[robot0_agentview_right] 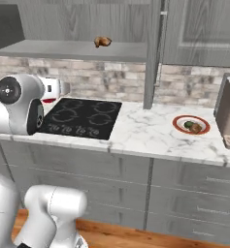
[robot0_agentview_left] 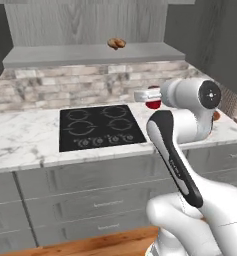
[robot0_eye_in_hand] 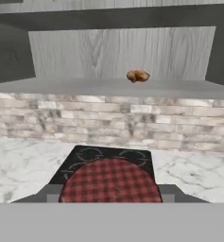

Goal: Pick the avocado and bread from the counter and place them on the plate. Then pick the jam from the cabinet and place it next to the plate. Lastly close the cabinet door.

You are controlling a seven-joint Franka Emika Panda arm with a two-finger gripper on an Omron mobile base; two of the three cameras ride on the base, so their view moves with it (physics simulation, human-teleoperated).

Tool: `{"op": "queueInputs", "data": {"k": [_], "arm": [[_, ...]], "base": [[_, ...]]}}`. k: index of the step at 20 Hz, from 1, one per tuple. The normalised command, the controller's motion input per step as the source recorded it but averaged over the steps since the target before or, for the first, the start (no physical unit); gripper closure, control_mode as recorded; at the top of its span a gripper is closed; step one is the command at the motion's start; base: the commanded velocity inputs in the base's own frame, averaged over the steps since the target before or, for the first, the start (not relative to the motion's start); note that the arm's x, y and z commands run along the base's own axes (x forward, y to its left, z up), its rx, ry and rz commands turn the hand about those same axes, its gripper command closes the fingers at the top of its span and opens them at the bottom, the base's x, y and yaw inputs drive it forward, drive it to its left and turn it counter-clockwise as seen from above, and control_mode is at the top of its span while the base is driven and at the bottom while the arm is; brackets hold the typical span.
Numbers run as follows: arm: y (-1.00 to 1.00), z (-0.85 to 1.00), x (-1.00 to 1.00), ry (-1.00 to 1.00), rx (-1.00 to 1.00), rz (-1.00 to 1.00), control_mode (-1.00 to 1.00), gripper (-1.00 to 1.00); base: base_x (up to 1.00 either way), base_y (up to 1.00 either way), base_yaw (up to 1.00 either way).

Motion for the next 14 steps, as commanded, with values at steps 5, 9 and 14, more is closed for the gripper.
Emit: {"op": "queueInputs", "data": {"k": [5,9,14], "arm": [[0.0,0.0,0.0,0.0,0.0,0.0,1.0,1.0],[0.0,0.0,0.0,0.0,0.0,0.0,1.0,1.0],[0.0,0.0,0.0,0.0,0.0,0.0,1.0,1.0]], "base": [[-0.98,-0.28,-0.08],[-0.75,-0.61,-0.14],[-0.67,-0.68,-0.15]]}}
